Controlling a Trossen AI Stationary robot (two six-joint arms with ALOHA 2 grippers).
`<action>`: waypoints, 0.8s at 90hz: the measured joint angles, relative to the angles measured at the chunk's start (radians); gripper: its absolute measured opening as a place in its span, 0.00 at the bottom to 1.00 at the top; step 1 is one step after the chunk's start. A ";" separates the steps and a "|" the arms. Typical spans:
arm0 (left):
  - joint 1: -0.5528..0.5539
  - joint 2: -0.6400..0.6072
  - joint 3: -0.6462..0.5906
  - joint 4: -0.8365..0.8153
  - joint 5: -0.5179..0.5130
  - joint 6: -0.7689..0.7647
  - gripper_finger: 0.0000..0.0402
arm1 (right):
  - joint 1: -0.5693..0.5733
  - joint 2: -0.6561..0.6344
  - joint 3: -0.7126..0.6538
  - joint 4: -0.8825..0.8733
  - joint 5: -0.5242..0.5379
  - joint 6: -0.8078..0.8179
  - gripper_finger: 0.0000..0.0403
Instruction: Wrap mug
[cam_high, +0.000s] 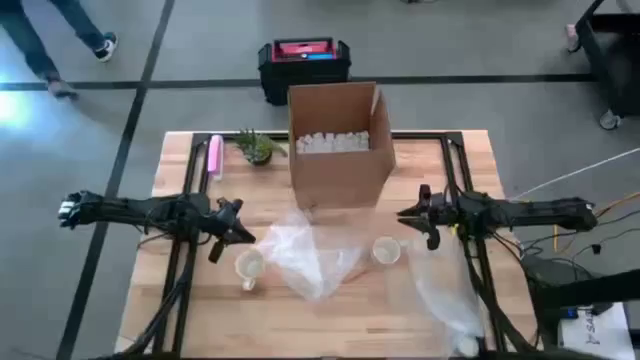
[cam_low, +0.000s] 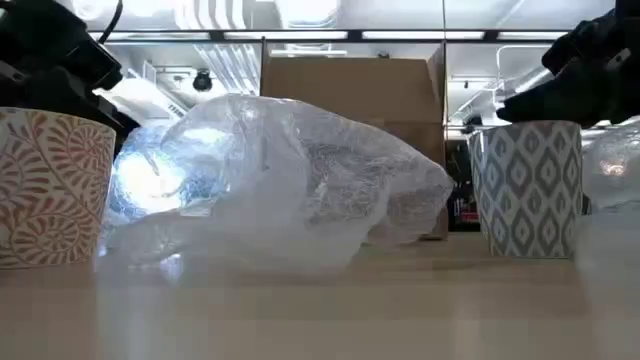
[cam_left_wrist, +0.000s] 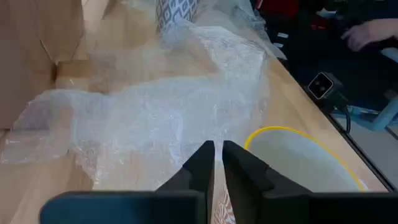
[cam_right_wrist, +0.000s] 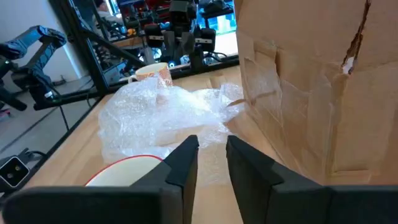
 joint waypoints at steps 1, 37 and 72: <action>0.000 0.000 0.000 0.000 0.000 0.000 0.05 | 0.000 0.000 0.000 0.000 0.000 0.000 0.19; 0.000 0.000 0.000 0.000 0.000 0.000 0.05 | 0.000 0.000 0.000 0.000 0.000 0.000 0.22; 0.000 0.000 0.000 0.000 0.000 0.000 0.05 | 0.000 0.000 0.000 0.000 0.000 0.000 0.17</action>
